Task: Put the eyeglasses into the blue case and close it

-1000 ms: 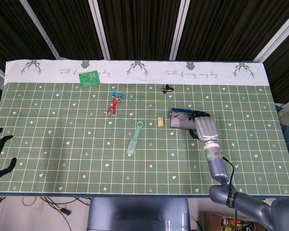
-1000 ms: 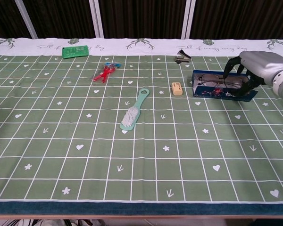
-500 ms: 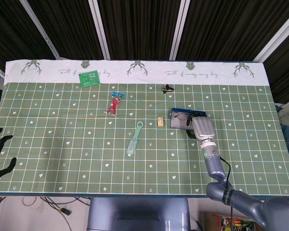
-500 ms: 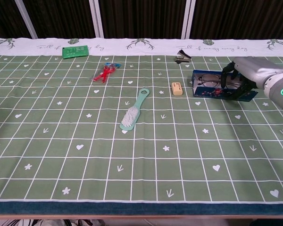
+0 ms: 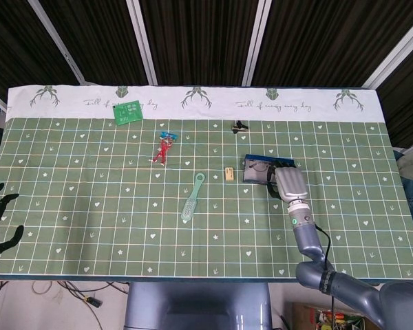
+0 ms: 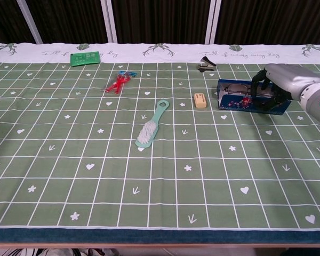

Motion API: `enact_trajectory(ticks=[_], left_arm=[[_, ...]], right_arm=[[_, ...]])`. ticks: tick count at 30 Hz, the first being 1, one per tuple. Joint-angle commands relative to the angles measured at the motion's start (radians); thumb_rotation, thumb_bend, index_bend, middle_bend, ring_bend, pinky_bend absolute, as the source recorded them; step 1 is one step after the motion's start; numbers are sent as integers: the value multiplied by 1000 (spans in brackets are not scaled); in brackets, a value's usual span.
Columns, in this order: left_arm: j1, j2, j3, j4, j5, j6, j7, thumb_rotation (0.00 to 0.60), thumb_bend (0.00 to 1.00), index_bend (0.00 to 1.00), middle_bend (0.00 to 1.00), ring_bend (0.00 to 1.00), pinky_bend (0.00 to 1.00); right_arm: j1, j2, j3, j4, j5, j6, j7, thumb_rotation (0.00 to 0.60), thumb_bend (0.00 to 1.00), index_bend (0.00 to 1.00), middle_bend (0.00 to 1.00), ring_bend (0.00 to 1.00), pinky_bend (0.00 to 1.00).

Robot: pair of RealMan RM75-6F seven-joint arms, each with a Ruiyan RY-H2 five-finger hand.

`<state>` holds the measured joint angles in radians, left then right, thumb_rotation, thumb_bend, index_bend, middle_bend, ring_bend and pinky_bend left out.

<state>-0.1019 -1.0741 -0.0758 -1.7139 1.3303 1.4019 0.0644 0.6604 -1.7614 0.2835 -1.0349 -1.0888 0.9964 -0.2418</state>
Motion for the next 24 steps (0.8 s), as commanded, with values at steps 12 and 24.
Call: enact_trajectory(ticks=[12,24], left_arm=[[-1,2,0,-4,-1,-3,-3,600,356,195,0,0,0],[0,2,2,-5,1,-1,-4,600,356,196,0,0,0]], right_arm=[[-18,39,-4,-86,-8,8,24,600,501,700,287,309,309],[-72,164,-46,-310,-46,72,-31,600,580,730,274,304,277]])
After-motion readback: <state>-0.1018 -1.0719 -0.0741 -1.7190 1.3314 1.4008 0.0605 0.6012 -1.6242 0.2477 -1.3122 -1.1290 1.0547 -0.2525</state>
